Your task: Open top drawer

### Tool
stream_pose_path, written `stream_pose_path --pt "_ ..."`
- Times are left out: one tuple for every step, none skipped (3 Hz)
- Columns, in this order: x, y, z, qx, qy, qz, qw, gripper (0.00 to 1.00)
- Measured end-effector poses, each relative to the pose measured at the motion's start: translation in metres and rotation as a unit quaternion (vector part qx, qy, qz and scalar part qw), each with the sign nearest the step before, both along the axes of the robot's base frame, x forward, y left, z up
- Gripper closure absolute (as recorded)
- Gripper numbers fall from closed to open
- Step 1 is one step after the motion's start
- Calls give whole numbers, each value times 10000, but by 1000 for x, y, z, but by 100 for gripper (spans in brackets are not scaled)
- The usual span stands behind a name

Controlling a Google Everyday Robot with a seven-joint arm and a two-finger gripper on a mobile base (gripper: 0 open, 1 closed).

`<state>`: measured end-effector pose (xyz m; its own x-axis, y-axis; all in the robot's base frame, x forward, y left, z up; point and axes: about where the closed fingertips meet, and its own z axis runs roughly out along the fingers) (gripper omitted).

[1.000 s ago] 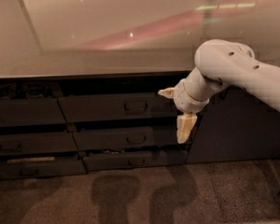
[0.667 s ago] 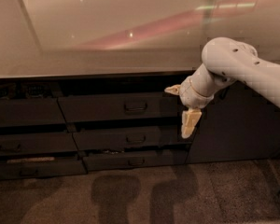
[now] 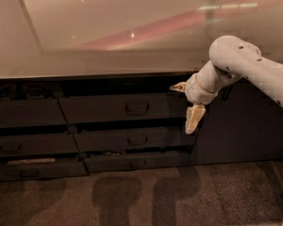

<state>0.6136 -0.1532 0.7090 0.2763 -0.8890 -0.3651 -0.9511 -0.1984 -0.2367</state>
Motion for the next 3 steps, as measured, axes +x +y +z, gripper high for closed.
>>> stream_pose_path --pt "0 1 -3 150 62 75 9998 0" --pt "-2 4 -6 608 119 356 9974 0" --pt "-2 6 -7 616 115 401 9972 0"
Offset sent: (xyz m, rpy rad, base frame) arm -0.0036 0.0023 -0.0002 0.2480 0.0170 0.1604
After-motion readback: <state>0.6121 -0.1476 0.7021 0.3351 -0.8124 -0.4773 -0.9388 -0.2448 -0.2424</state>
